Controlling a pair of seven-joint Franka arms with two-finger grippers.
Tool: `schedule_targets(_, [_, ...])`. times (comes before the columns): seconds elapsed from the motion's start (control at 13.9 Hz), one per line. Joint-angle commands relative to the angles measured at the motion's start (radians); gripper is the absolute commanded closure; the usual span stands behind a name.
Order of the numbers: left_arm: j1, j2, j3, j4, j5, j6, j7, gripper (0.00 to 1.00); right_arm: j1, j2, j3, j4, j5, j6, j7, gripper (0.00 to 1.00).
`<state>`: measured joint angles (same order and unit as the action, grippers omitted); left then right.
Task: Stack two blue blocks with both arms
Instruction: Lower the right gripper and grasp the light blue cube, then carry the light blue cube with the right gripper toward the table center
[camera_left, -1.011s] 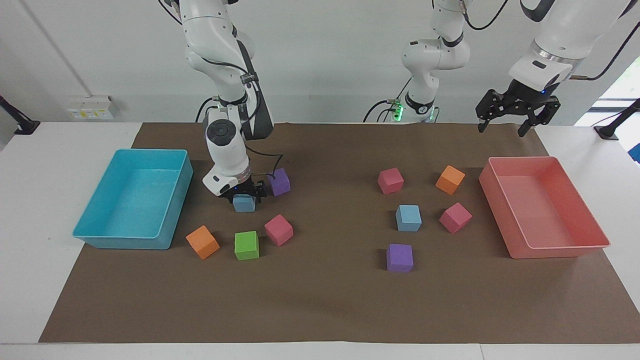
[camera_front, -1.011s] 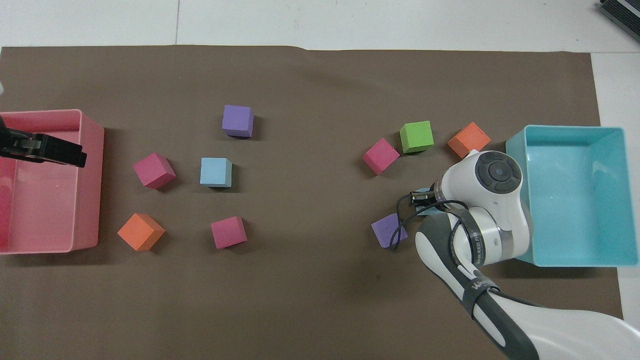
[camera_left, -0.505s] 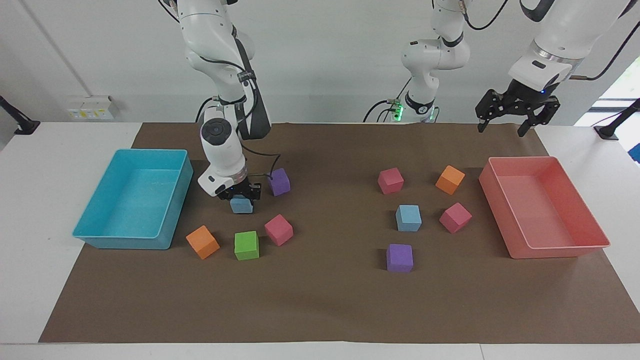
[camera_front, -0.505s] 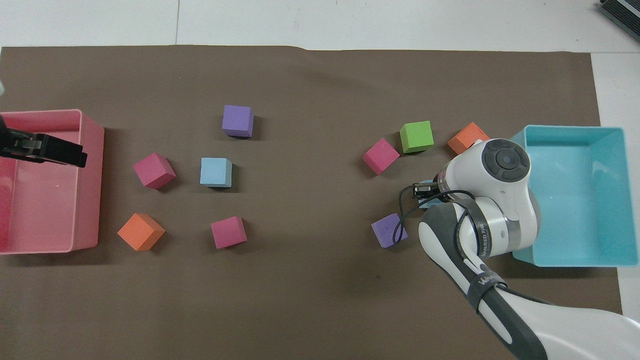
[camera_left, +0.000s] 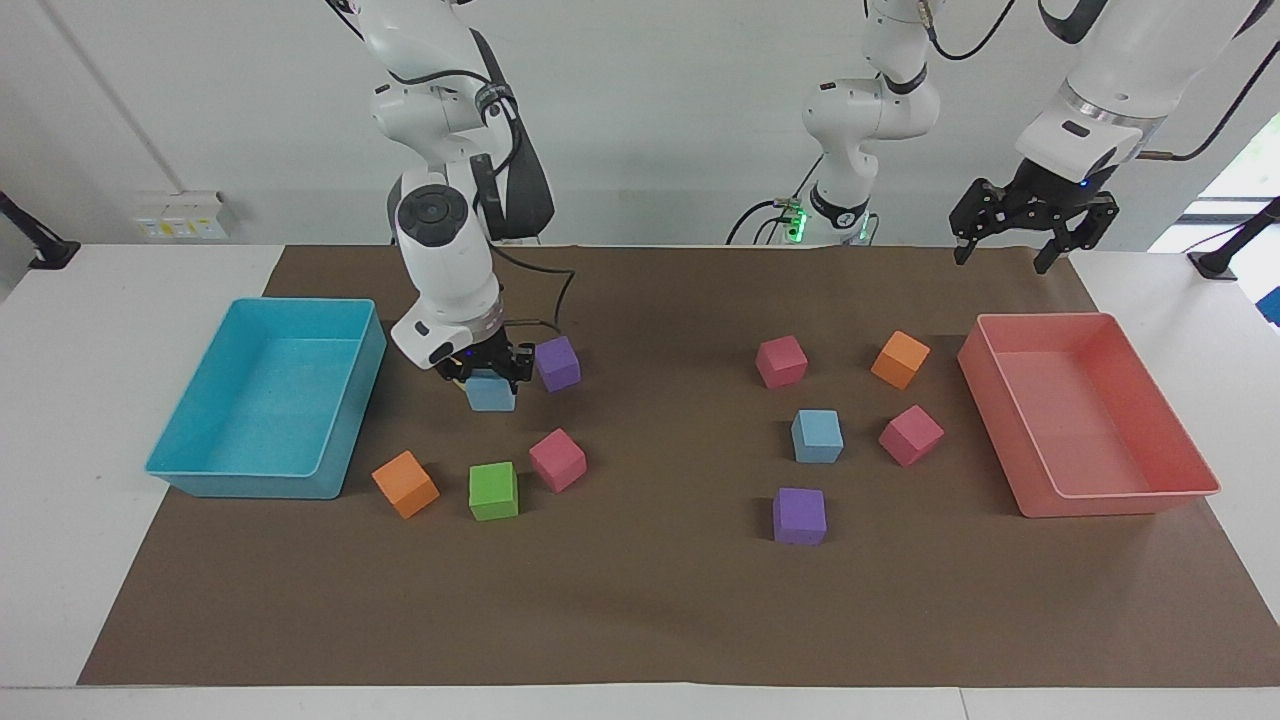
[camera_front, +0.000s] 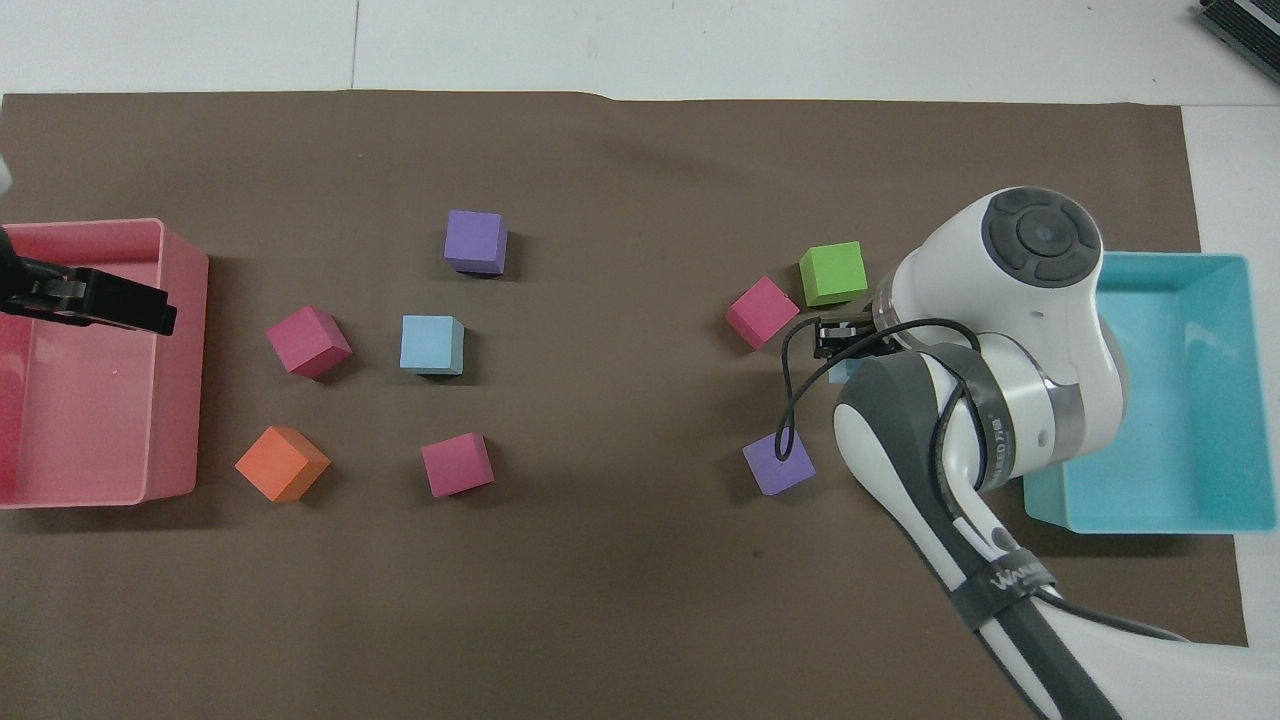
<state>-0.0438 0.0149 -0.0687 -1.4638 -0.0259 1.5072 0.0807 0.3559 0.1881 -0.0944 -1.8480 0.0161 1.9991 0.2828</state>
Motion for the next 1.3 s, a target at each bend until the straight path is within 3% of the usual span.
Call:
schedule_targets(0.0, [-0.008, -0.003, 0.003, 0.005, 0.003, -0.01, -0.002, 0.0, 0.024, 0.022, 0.007, 0.046, 0.013, -0.008, 0.062, 1.0])
schedule_targets(0.22, [-0.008, -0.003, 0.003, 0.005, 0.003, -0.009, -0.001, 0.0, 0.066, 0.068, 0.041, 0.087, 0.012, 0.021, 0.128, 1.0])
schedule_targets(0.43, [-0.008, -0.001, 0.003, 0.005, 0.003, -0.007, -0.002, 0.0, 0.11, 0.17, 0.045, 0.22, 0.015, 0.0, 0.205, 1.0])
schedule_targets(0.79, [-0.008, -0.001, 0.003, 0.005, 0.003, -0.007, -0.001, 0.0, 0.216, 0.33, 0.065, 0.349, 0.005, 0.023, 0.377, 1.0])
schedule_targets(1.23, [-0.008, -0.001, 0.003, 0.007, 0.004, 0.002, -0.001, 0.0, 0.25, 0.389, 0.102, 0.355, 0.004, 0.099, 0.444, 1.0])
